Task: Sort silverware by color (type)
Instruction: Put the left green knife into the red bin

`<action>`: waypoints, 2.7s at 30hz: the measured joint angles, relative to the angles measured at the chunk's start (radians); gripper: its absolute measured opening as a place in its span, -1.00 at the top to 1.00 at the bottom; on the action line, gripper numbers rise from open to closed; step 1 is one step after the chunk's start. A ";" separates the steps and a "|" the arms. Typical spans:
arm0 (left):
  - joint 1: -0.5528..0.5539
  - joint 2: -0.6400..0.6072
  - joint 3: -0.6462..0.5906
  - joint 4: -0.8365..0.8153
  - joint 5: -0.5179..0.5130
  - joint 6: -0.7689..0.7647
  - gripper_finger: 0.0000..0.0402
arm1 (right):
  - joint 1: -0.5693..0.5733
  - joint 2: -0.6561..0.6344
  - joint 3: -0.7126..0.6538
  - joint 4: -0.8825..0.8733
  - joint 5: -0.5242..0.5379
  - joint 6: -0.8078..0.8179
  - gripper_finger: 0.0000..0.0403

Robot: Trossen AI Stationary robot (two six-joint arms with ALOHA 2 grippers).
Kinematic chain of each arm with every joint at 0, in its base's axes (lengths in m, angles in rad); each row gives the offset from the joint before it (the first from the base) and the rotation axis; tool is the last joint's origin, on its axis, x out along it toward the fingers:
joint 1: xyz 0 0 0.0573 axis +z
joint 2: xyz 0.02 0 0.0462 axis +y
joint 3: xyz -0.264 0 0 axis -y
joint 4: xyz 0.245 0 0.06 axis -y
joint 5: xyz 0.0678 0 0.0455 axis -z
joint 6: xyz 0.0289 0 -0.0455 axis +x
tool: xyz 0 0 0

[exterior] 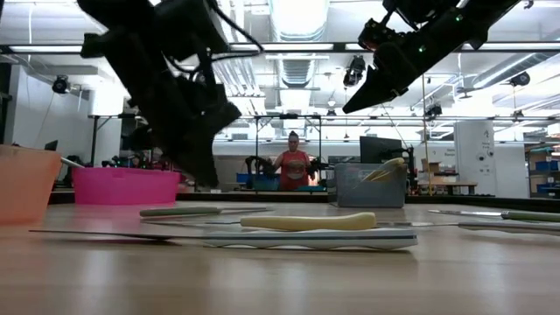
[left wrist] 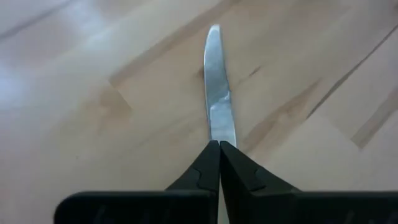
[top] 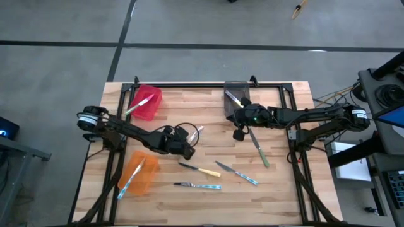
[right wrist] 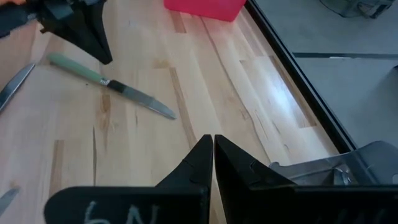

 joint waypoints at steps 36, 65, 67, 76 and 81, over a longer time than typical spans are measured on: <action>0.079 -0.221 -0.259 0.275 0.251 0.482 1.00 | 0.062 0.337 0.124 0.133 -0.046 0.311 0.96; 0.044 -0.183 -0.262 0.350 0.289 0.464 0.48 | 0.068 0.788 0.452 0.036 -0.048 0.201 0.96; 0.044 -0.171 -0.264 0.361 0.283 0.464 0.34 | 0.068 0.801 0.452 0.038 -0.049 0.209 0.96; 0.042 -0.078 -0.263 0.393 0.283 0.447 -0.09 | 0.072 0.806 0.448 0.043 -0.046 0.227 0.96; 0.042 -0.010 -0.258 0.454 0.262 0.431 -0.10 | 0.072 0.806 0.446 0.053 -0.046 0.210 0.96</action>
